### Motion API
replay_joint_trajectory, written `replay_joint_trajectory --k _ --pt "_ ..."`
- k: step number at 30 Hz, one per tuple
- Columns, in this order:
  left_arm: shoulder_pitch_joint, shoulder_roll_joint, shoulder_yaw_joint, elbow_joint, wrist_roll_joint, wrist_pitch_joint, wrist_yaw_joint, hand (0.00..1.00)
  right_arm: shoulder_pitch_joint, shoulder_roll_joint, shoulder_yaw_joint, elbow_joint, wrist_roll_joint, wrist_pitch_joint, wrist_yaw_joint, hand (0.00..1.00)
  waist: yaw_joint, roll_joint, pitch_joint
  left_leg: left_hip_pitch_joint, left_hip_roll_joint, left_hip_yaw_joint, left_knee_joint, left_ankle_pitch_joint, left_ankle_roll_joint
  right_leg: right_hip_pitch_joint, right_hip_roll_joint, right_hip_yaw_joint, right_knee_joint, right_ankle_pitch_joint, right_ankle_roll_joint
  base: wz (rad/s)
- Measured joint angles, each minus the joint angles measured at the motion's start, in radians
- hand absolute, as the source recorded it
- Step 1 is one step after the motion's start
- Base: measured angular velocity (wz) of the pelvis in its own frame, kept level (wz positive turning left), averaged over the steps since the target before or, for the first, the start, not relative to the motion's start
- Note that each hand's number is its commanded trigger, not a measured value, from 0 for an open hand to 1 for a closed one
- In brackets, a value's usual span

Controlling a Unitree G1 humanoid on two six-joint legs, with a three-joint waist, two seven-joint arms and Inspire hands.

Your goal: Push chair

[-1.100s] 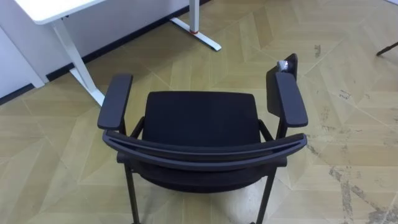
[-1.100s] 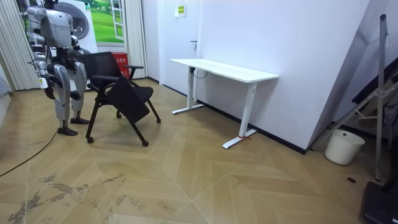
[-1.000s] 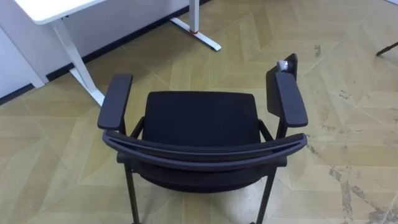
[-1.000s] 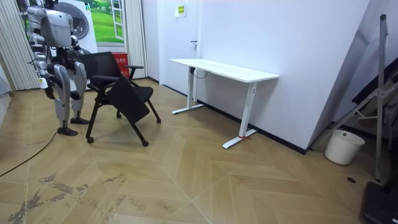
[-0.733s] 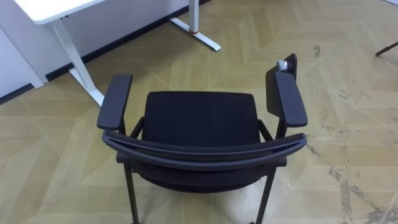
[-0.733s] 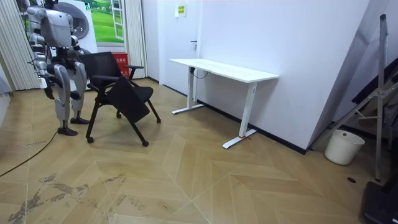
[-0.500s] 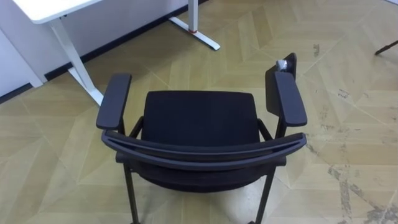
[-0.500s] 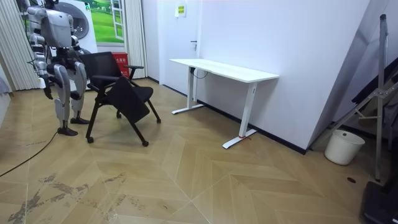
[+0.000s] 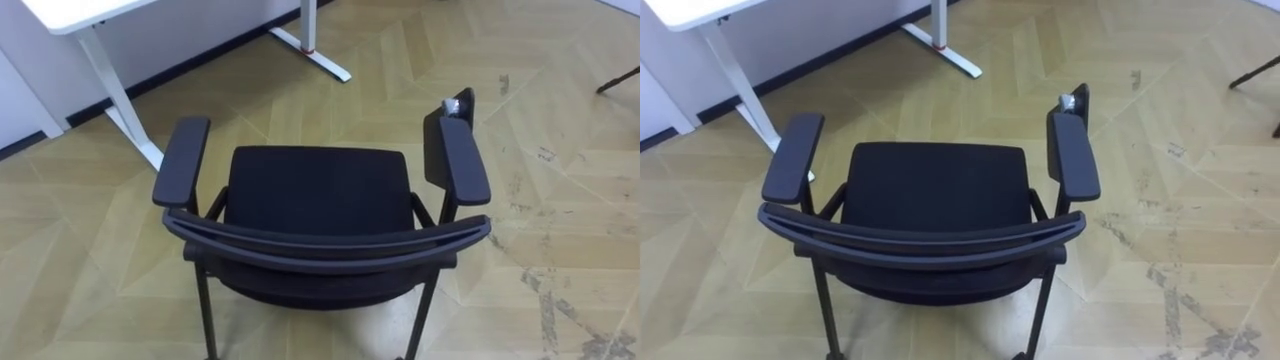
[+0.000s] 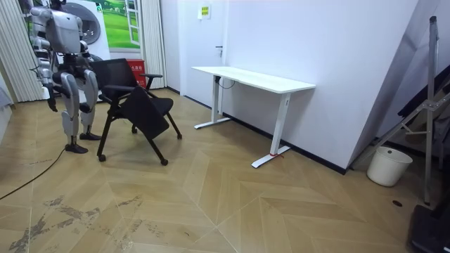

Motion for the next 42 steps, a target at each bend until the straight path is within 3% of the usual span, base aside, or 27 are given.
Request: replay_joint_trajectory --k 6,8,12,15,17,20,28,34,37,42 --pt "0.001 0.011 0.082 -0.020 0.007 0.009 0.051 0.00 0.001 -0.013 -0.028 -0.002 -0.010 0.004 0.012 0.00 -0.001 0.021 -0.0004 0.018 0.002 0.001 -0.009 -0.002 -0.002 0.015 0.003 0.005 0.001 0.001 -0.001 -0.01" --pt "-0.013 0.030 0.124 -0.042 0.029 0.028 0.060 0.00 0.001 -0.026 -0.060 -0.005 -0.014 0.012 0.016 0.00 -0.002 0.036 0.0000 0.017 0.002 0.001 -0.009 -0.002 -0.002 0.015 0.003 0.004 0.001 0.001 -0.002 0.00" --pt "-0.052 0.061 0.130 -0.054 0.042 0.031 0.080 0.00 -0.003 -0.051 -0.085 -0.005 -0.050 0.011 0.021 0.00 -0.006 0.056 -0.0027 0.019 0.001 0.002 -0.006 -0.001 -0.001 0.016 0.003 0.005 0.002 0.001 -0.002 0.00" --pt "-0.105 0.100 0.155 -0.060 0.100 0.038 0.085 0.00 -0.012 -0.061 -0.102 -0.005 -0.110 0.011 0.021 0.00 -0.006 0.070 -0.0005 0.015 0.002 -0.001 0.000 -0.001 -0.001 0.015 0.003 0.002 0.001 0.001 -0.002 0.01" --pt "-0.137 0.142 0.157 -0.062 0.153 0.039 0.094 0.00 -0.026 -0.066 -0.148 -0.005 -0.151 0.010 0.022 0.00 -0.022 0.073 0.0003 0.012 0.002 -0.003 0.000 -0.001 -0.001 0.014 0.003 -0.002 0.000 0.001 -0.002 0.04" --pt "-0.160 0.169 0.156 -0.113 0.209 0.039 0.111 0.00 -0.039 -0.077 -0.159 -0.013 -0.160 0.005 0.021 0.00 -0.027 0.081 -0.0024 0.013 0.001 0.000 -0.001 -0.001 -0.001 0.012 0.002 0.002 0.000 0.001 -0.002 -0.03" --pt "-0.228 0.189 0.141 -0.213 0.373 0.036 0.125 0.00 -0.050 -0.081 -0.153 -0.005 -0.165 0.000 0.025 0.00 -0.029 0.098 -0.0066 0.013 0.001 0.001 0.004 -0.001 -0.001 0.011 0.002 0.004 -0.001 0.001 -0.002 0.00" --pt "-0.239 0.205 0.116 -0.396 0.559 0.036 0.114 0.00 -0.052 -0.083 -0.154 -0.003 -0.173 -0.010 0.045 0.00 -0.039 0.108 -0.0065 -0.004 0.001 -0.002 0.009 -0.001 -0.001 -0.002 0.000 -0.002 0.004 0.001 -0.002 0.03" --pt "-0.246 0.236 0.075 -0.432 0.628 0.039 0.074 0.00 -0.053 -0.091 -0.155 -0.001 -0.166 -0.011 0.060 0.00 -0.059 0.115 -0.0093 -0.003 0.000 -0.010 0.010 -0.001 -0.001 0.004 0.000 -0.008 0.003 0.001 -0.002 0.06" --pt "-0.246 0.242 0.027 -0.573 0.742 0.045 0.031 0.00 -0.056 -0.103 -0.154 -0.003 -0.166 -0.011 0.064 0.00 -0.068 0.113 -0.0061 -0.003 0.000 -0.007 0.011 -0.001 -0.002 0.001 -0.001 -0.006 0.000 0.001 -0.002 -0.01"
